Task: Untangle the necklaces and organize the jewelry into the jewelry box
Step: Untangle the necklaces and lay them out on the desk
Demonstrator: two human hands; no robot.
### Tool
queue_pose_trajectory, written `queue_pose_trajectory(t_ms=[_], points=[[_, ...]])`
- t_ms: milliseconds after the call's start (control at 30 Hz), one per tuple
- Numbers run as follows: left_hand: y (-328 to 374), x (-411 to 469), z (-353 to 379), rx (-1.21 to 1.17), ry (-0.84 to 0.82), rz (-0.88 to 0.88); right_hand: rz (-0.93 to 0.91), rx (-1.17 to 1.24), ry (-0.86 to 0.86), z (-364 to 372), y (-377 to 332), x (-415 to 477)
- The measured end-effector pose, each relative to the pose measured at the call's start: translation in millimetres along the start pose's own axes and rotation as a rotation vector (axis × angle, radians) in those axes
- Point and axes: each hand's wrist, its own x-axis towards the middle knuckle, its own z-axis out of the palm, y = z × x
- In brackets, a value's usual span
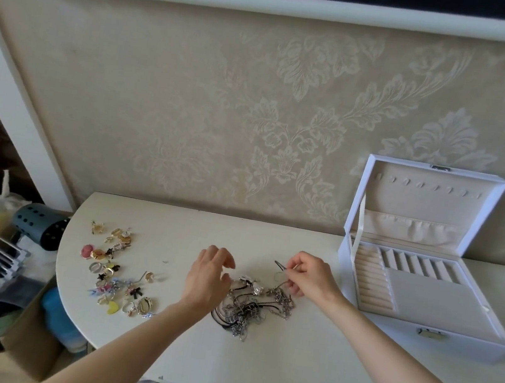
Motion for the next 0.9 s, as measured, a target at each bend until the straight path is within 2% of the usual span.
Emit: queue_pose_trajectory(t_ms=[67, 167, 333, 500, 633, 733, 900], points=[[7.4, -3.2, 0.9, -0.085, -0.083, 0.175, -0.012, 0.066, 0.025, -3.2, -3.3, 1.8], [8.8, -7.5, 11.2, 0.009, -0.286, 0.300, -0.012, 0.105, 0.013, -4.9, -4.5, 4.6], [5.2, -6.6, 10.9, 0.106, -0.434, 0.205, -0.052, -0.093, 0.002, -2.8, 6.0, 6.0], [1.2, -7.4, 8.1, 0.153, -0.468, 0.154, -0.159, -0.479, -0.243, -1.6, 19.0, 2.5], [-2.8, -9.7, 3.9, 0.116, -0.510, 0.131, -0.188, -0.608, -0.162, -7.3, 22.3, 3.2], [-7.2, -11.5, -1.0, 0.007, -0.481, 0.115, -0.178, -0.662, -0.131, -9.5, 22.7, 4.1], [-13.2, -9.9, -11.1, 0.005, -0.558, 0.111, -0.136, -0.586, -0.032, -8.0, 23.2, 0.2]])
